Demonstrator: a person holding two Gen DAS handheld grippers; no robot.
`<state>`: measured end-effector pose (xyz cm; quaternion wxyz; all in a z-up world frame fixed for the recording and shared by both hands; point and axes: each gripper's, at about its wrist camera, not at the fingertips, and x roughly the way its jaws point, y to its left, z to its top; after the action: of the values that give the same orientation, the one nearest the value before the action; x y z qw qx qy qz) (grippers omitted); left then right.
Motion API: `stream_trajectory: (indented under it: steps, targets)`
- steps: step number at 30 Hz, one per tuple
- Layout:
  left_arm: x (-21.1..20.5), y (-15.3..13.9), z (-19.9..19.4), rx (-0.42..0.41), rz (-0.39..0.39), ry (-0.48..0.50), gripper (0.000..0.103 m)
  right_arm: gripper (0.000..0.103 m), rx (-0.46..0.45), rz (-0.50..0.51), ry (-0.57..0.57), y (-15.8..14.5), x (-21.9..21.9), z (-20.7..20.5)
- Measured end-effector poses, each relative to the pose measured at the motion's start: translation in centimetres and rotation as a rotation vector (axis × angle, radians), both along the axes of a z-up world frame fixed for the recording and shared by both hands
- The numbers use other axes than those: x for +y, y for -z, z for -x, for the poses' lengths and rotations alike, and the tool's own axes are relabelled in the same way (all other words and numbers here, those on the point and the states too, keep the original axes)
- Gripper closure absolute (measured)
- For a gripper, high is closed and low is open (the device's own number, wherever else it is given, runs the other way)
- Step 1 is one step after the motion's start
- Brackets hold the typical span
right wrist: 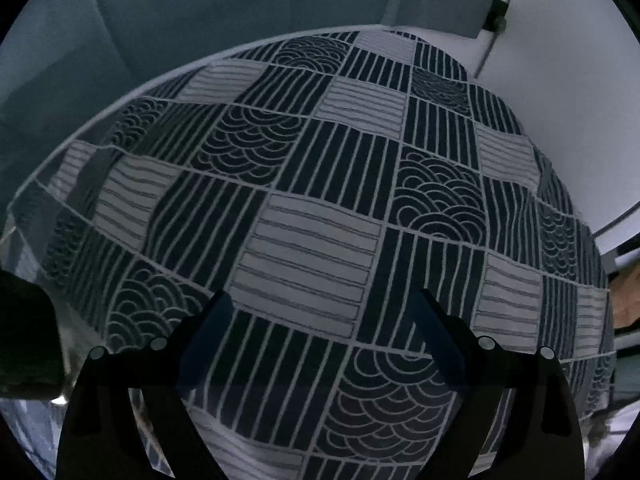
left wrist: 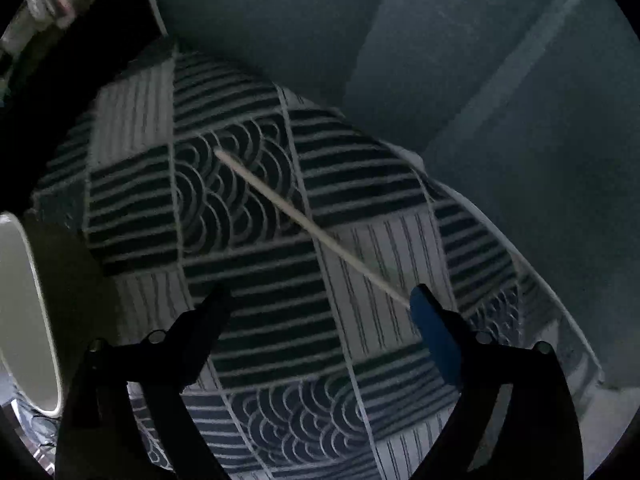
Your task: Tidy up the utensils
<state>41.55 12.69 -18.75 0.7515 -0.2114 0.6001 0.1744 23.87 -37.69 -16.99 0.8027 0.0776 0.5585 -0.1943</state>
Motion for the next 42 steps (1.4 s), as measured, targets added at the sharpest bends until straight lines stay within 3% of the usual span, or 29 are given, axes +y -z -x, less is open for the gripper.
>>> stream_trajectory:
  steps: [3, 9, 12, 13, 16, 18, 20, 21, 22, 23, 27, 33, 38, 40, 42]
  targets:
    - [-0.5, 0.4, -0.6, 0.029, -0.08, -0.025, 0.012, 0.016, 0.002, 0.012, -0.009, 0.3, 0.2, -0.6]
    - [-1.2, 0.5, -1.2, 0.024, -0.136, -0.053, 0.009, 0.016, 0.016, 0.042, -0.015, 1.0, 0.5, -1.7]
    - [-1.7, 0.0, -1.0, -0.003, -0.149, -0.015, 0.02, 0.016, 0.017, 0.02, -0.003, 0.9, 0.3, -1.6]
    - [-2.1, -0.2, -1.0, -0.013, -0.155, 0.007, 0.029, 0.018, 0.017, 0.012, -0.003, 1.0, 0.2, -1.6]
    - [-3.0, -0.6, -0.9, -0.032, -0.162, 0.039, 0.047, 0.034, -0.011, -0.07, -0.01, 1.1, -0.3, -1.3]
    - [-2.8, -0.9, 0.1, -0.047, -0.171, 0.05, 0.057, 0.045, -0.022, -0.063, -0.025, 0.8, -0.2, -1.1]
    - [-2.8, -1.1, 1.0, -0.056, -0.171, 0.058, 0.077, 0.064, -0.029, -0.062, -0.053, 0.6, 0.2, -0.8]
    - [-2.7, -1.2, 1.3, -0.056, -0.166, 0.064, 0.081, 0.072, -0.032, -0.06, -0.075, 0.5, 0.4, -0.8]
    - [-2.6, -1.2, 1.5, -0.054, -0.161, 0.071, 0.091, 0.089, -0.031, -0.061, -0.096, 0.4, 0.6, -0.8]
    - [-2.7, -1.2, 1.9, -0.053, -0.153, 0.086, 0.098, 0.097, -0.028, -0.061, -0.119, 0.4, 0.7, -0.8]
    - [-2.9, -1.4, 3.9, -0.032, -0.15, 0.123, 0.099, 0.099, -0.009, -0.053, -0.176, 0.3, 1.2, -0.7]
    - [-2.8, -2.1, 8.5, -0.028, -0.1, 0.131, 0.099, 0.099, -0.13, -0.085, -0.283, -3.7, 2.6, -0.3]
    - [-2.7, -5.1, 11.6, -0.084, -0.07, 0.125, 0.099, 0.098, -0.225, -0.087, -0.367, -7.7, 3.9, -0.8]
    - [-2.6, -7.0, 12.6, -0.122, -0.025, 0.118, 0.099, 0.098, -0.261, -0.095, -0.4, -9.3, 4.5, -0.8]
    - [-1.5, -9.2, 14.0, -0.163, -0.029, 0.122, 0.099, 0.097, -0.29, -0.095, -0.435, -10.7, 5.1, -0.5]
